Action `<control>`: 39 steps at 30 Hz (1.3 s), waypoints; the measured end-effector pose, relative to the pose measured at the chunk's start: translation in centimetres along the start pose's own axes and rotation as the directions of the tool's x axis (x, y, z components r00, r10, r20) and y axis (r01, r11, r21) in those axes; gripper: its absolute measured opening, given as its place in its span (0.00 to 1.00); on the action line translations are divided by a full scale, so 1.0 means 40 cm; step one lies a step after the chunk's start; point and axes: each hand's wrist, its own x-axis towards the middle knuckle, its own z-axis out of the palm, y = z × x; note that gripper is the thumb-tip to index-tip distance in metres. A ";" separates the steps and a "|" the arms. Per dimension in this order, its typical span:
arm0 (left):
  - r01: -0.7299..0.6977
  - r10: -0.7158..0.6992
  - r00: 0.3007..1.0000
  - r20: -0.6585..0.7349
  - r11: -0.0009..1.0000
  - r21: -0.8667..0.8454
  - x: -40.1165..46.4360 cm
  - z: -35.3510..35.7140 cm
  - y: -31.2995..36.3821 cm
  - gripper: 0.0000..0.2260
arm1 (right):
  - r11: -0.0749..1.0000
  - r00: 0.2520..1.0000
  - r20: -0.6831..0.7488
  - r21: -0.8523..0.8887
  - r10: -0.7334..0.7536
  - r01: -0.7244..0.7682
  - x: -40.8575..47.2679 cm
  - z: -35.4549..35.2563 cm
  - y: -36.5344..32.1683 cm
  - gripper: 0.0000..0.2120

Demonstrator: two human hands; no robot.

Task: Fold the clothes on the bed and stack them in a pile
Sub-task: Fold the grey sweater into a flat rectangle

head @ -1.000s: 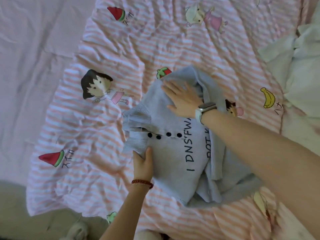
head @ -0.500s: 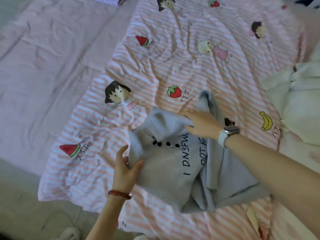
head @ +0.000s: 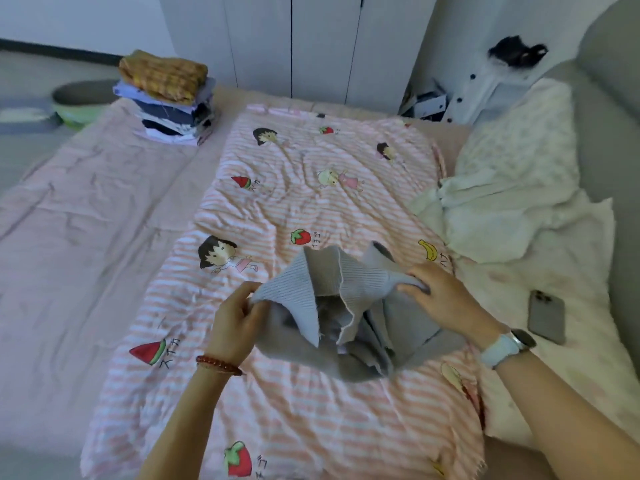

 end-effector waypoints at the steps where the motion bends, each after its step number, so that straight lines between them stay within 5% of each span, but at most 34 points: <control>1: -0.064 0.064 0.998 0.016 0.998 -0.001 -0.007 -0.028 0.030 0.04 | 1.000 0.993 -0.116 -0.002 -0.019 0.019 -0.036 -0.021 -0.034 0.06; 4: -0.248 0.248 0.969 -0.013 0.968 -0.035 -0.040 -0.118 0.128 0.14 | 0.996 0.887 -0.458 0.034 -0.058 0.083 -0.140 -0.081 -0.147 0.05; 8: -0.442 0.423 0.893 -0.153 0.888 -0.125 -0.087 -0.224 0.276 0.08 | 0.982 0.653 -0.748 0.012 -0.117 0.190 -0.220 -0.146 -0.296 0.11; 17: -0.586 0.541 0.782 -0.308 0.808 -0.068 -0.131 -0.409 0.444 0.18 | 0.910 0.432 -0.845 -0.142 -0.316 0.389 -0.262 -0.246 -0.517 0.09; 22: -0.456 0.447 0.880 -0.161 0.890 -0.021 -0.056 -0.408 0.395 0.15 | 0.944 0.598 -0.769 -0.021 -0.226 0.331 -0.205 -0.234 -0.485 0.06; 29: -0.184 0.180 0.982 0.051 0.978 0.097 0.159 -0.267 0.203 0.15 | 0.990 0.846 -0.524 0.138 0.095 -0.026 0.015 -0.086 -0.257 0.04; 36: 0.085 -0.142 0.979 0.144 0.935 0.343 0.562 -0.060 -0.028 0.23 | 0.933 0.909 -0.212 0.131 0.358 -0.336 0.390 0.083 0.032 0.18; 39: 0.164 -0.214 0.973 0.085 0.904 0.395 0.722 0.058 -0.139 0.09 | 0.892 0.881 -0.141 0.068 0.452 -0.447 0.570 0.166 0.139 0.11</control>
